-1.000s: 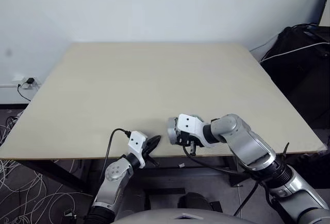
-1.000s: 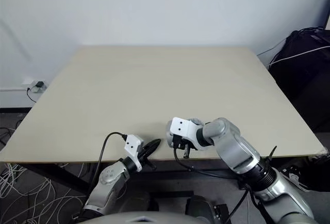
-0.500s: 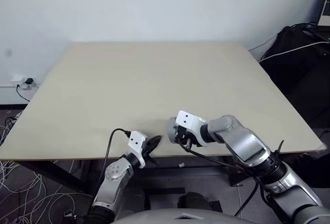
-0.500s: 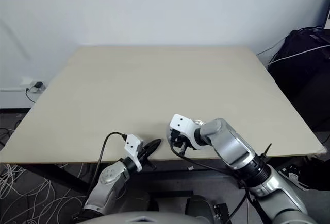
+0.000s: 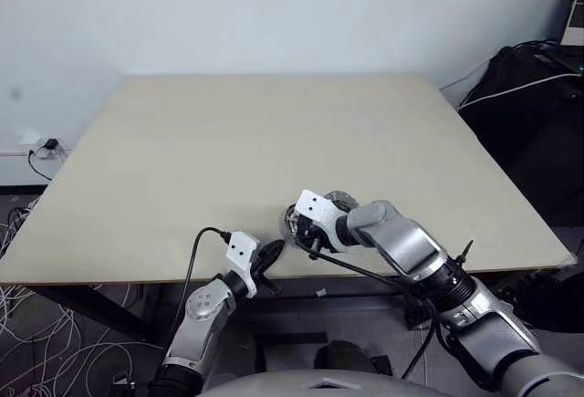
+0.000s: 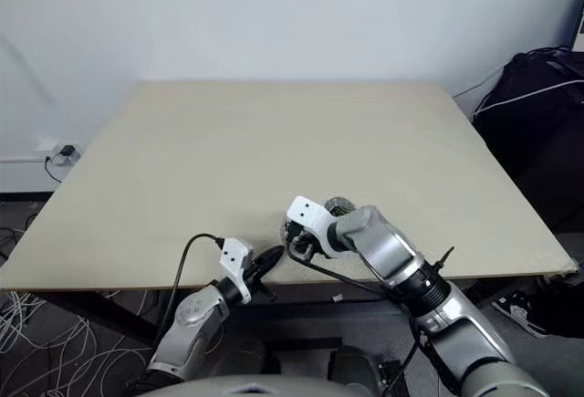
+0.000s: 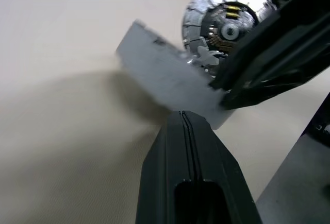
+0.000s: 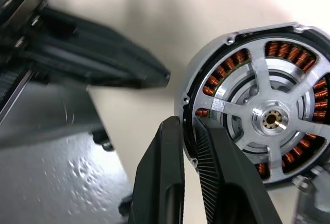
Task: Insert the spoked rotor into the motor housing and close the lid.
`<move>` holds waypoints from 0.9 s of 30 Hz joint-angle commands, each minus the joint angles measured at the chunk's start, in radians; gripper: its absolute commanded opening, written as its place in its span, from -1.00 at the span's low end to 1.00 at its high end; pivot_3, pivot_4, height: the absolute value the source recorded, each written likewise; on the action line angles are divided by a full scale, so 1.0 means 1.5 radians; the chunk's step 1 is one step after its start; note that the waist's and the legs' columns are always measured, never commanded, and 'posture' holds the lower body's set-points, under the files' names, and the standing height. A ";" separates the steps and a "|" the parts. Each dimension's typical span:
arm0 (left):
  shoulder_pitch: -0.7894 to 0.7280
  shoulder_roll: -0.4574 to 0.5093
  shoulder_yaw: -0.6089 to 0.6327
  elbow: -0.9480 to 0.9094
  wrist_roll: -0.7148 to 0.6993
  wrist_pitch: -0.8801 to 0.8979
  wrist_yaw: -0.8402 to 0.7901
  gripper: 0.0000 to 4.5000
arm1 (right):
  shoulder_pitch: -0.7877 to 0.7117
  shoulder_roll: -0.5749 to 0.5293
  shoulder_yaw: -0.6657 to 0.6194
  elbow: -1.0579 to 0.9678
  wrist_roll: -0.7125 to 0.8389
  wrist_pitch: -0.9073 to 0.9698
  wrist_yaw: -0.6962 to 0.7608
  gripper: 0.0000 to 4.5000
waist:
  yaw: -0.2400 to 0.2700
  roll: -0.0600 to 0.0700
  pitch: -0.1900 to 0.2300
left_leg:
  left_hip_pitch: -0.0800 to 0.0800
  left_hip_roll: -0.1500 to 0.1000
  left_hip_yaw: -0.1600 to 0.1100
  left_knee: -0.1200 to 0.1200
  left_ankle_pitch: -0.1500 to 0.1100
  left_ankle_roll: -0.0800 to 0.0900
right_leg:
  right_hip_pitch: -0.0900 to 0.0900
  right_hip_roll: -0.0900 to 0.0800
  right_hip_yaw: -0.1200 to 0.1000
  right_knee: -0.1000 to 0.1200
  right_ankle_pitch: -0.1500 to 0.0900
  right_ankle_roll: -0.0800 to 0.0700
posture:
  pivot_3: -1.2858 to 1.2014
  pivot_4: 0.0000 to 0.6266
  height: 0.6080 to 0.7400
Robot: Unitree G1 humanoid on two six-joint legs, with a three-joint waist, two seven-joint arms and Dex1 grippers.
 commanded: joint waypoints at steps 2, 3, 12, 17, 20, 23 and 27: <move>-0.009 -0.003 0.001 -0.002 -0.006 -0.014 -0.004 -1.00 | -0.035 0.020 -0.046 0.010 0.003 -0.006 -0.040 -0.62 | -0.001 0.000 0.000 | 0.000 0.000 0.000 0.000 0.000 0.000 | 0.000 0.000 0.000 0.000 0.000 0.000 | 0.03 -1.00 1.00; -0.008 -0.003 0.001 -0.002 -0.005 -0.015 -0.004 -1.00 | -0.037 0.023 -0.048 0.014 0.005 -0.005 -0.045 -0.50 | -0.002 0.000 0.000 | -0.001 0.000 0.000 0.000 0.000 0.000 | -0.001 0.000 0.000 0.000 0.000 0.000 | 0.03 -1.00 1.00; -0.003 -0.004 0.000 0.000 -0.005 -0.020 -0.003 -1.00 | -0.039 0.065 -0.102 -0.008 0.070 0.052 -0.057 0.79 | -0.004 0.002 -0.001 | -0.005 0.000 0.000 0.000 0.000 0.000 | -0.006 0.000 0.001 0.000 0.000 -0.001 | 0.03 -1.00 1.00; 0.000 -0.003 -0.001 -0.009 -0.005 -0.017 -0.002 -1.00 | -0.028 0.092 -0.137 -0.055 0.138 0.124 -0.054 0.99 | -0.004 0.002 -0.002 | -0.006 0.000 0.000 0.000 0.000 0.000 | -0.006 0.000 0.001 0.000 0.001 -0.001 | 0.03 -1.00 1.00; -0.001 -0.003 -0.002 -0.019 -0.006 -0.008 0.000 -1.00 | -0.022 0.132 -0.178 -0.084 0.188 0.176 -0.066 0.99 | -0.004 0.003 -0.002 | -0.006 0.000 0.000 0.000 0.000 0.000 | -0.006 0.000 0.001 0.000 0.001 -0.001 | 0.03 -1.00 1.00; -0.002 -0.003 -0.003 -0.022 -0.006 -0.005 0.000 -1.00 | -0.024 0.181 -0.225 -0.102 0.229 0.212 -0.083 0.99 | -0.004 0.004 -0.003 | -0.006 0.000 0.000 0.000 0.000 0.000 | -0.006 0.000 0.001 0.001 0.001 -0.001 | 0.03 -1.00 1.00; -0.001 -0.002 -0.005 -0.025 -0.007 -0.003 0.001 -1.00 | -0.045 0.254 -0.304 -0.119 0.272 0.233 -0.118 0.99 | -0.005 0.005 -0.004 | -0.006 0.000 0.000 0.000 0.000 0.000 | -0.006 0.000 0.001 0.001 0.001 -0.001 | 0.03 -1.00 1.00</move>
